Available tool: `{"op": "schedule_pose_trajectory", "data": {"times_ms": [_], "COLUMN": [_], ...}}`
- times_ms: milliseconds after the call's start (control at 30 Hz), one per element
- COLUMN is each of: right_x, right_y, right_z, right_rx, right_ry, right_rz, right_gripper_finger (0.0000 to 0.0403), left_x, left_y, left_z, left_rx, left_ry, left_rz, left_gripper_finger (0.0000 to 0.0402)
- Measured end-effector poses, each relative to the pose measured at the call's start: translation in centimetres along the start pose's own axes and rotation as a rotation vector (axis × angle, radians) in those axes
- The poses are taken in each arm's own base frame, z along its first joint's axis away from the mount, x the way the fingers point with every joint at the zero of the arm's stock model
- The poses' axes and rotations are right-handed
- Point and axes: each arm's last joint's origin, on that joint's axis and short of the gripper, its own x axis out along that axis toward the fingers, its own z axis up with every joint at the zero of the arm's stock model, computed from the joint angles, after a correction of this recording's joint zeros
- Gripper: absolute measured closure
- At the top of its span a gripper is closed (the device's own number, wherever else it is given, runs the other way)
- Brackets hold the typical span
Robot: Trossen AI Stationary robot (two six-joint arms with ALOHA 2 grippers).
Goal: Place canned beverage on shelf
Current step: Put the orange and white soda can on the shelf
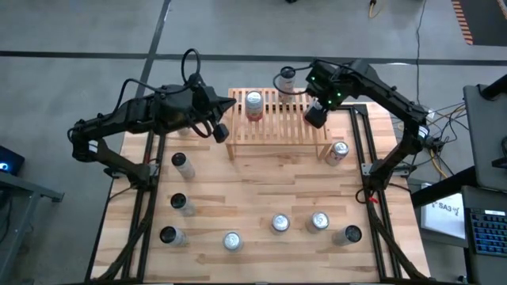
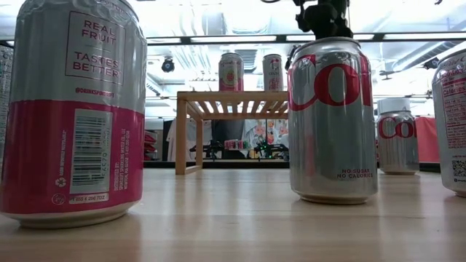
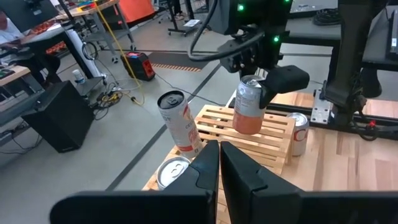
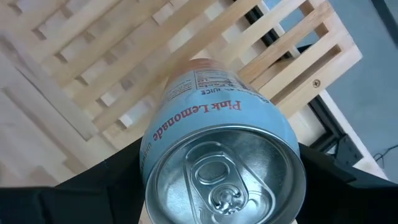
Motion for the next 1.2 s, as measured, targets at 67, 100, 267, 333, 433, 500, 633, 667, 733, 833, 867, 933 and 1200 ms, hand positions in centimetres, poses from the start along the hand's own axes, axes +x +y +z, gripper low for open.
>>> {"op": "schedule_pose_trajectory", "data": {"times_ms": [67,100,267,333,433,500,633,667,733,833,867,933,1200], "right_x": [0.1,0.2,0.9,1.1,1.2,1.2,1.1,1.2,1.2,1.2,1.2,1.2,1.2], "right_y": [0.0,-0.1,-0.1,-0.1,0.0,-0.1,0.0,0.0,-0.1,0.0,0.0,0.0,-0.1], "right_z": [0.0,0.0,-0.2,-0.2,-0.3,-0.3,-0.3,-0.3,-0.3,-0.2,-0.2,-0.2,-0.1], "right_rx": [-0.013,-0.016,-0.031,-0.038,-0.044,-0.044,-0.044,-0.044,-0.041,-0.039,-0.038,-0.037,-0.027], "right_ry": [0.002,0.005,0.036,0.04,0.045,0.046,0.044,0.044,0.044,0.041,0.041,0.039,0.036], "right_rz": [-0.017,-0.023,-0.041,-0.044,-0.044,-0.044,-0.044,-0.043,-0.043,-0.041,-0.041,-0.041,-0.041], "right_gripper_finger": [0.0117,0.0117,0.0117,0.0117,0.0117,0.0114,0.0086,0.0081,0.0075,0.0074,0.0074,0.0074,0.0054], "left_x": [0.0,0.1,0.1,0.1,0.1,0.1,0.1,0.1,0.1,0.1,0.1,0.1,0.1], "left_y": [0.1,0.1,0.2,0.2,0.2,0.2,0.2,0.2,0.2,0.2,0.2,0.2,0.3], "left_z": [0.0,0.0,0.0,0.0,0.0,0.0,0.0,0.0,0.0,0.0,0.0,0.0,0.0], "left_rx": [-0.003,-0.006,-0.012,-0.012,-0.012,-0.012,-0.012,-0.012,-0.008,0.004,0.005,0.007,0.013], "left_ry": [0.0,0.001,-0.003,-0.003,-0.003,-0.004,-0.004,-0.004,-0.003,-0.003,-0.003,-0.003,-0.003], "left_rz": [0.003,0.005,0.015,0.015,0.015,0.016,0.016,0.016,0.017,0.017,0.017,0.018,0.019], "left_gripper_finger": [0.0402,0.0402,0.0402,0.0402,0.0402,0.0402,0.0402,0.0402,0.0402,0.0402,0.0402,0.0402,0.0402]}}
